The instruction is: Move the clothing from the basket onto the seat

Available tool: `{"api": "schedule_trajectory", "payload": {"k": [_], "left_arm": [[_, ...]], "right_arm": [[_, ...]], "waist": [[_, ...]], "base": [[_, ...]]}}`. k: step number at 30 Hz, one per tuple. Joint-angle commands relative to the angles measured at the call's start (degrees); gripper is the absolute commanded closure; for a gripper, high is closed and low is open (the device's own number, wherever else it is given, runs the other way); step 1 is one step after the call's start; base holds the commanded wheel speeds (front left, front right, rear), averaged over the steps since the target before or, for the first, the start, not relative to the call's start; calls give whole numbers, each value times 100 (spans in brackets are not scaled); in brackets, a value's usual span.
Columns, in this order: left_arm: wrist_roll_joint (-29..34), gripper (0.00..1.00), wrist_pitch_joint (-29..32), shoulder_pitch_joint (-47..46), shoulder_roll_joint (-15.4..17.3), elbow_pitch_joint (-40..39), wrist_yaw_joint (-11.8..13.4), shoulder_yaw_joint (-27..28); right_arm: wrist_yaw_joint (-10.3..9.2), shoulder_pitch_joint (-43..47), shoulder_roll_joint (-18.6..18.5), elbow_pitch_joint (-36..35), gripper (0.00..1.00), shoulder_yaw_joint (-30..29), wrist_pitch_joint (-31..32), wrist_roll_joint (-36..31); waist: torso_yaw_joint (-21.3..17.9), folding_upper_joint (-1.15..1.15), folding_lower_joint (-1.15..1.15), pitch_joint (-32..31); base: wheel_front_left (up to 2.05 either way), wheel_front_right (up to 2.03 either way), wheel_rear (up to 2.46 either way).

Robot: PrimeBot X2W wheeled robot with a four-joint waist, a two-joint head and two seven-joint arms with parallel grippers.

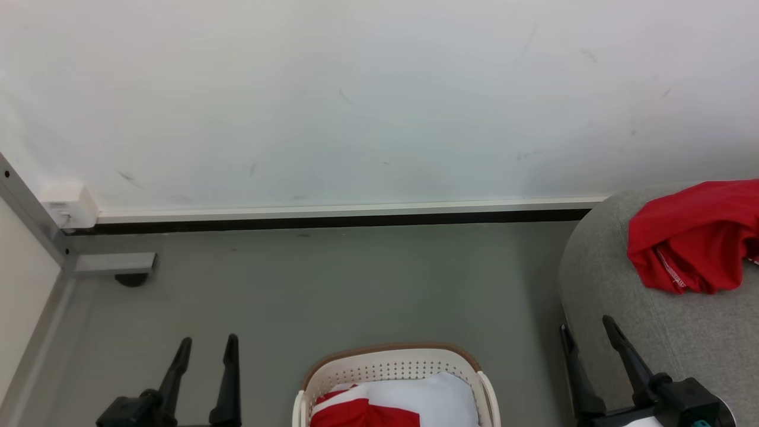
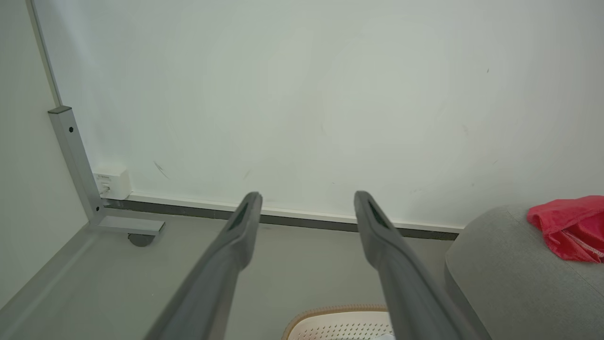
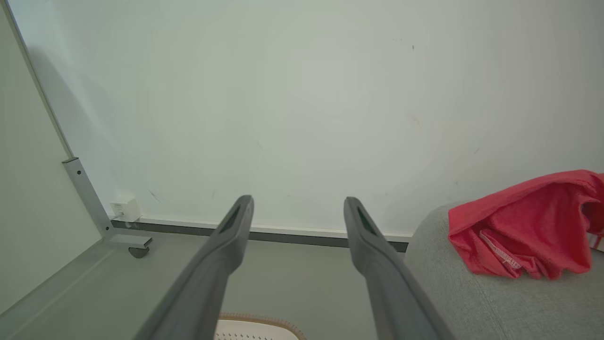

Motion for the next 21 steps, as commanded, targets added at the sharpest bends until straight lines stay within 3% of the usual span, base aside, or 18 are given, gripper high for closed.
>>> {"api": "schedule_trajectory", "payload": {"k": [1, 21], "left_arm": [[64, 0, -4, -32, -26, 34, -42, 40], [561, 0, -5, -98, -475, 269, -549, 568]], "right_arm": [[-13, -31, -4, 20, 0, -16, -45, -42], [-13, -132, 8, 76, 0, 63, -83, 83]], "waist": [[5, 0, 0, 3], [14, 0, 0, -17]], "base": [[0, 0, 0], [0, 0, 0]]}}
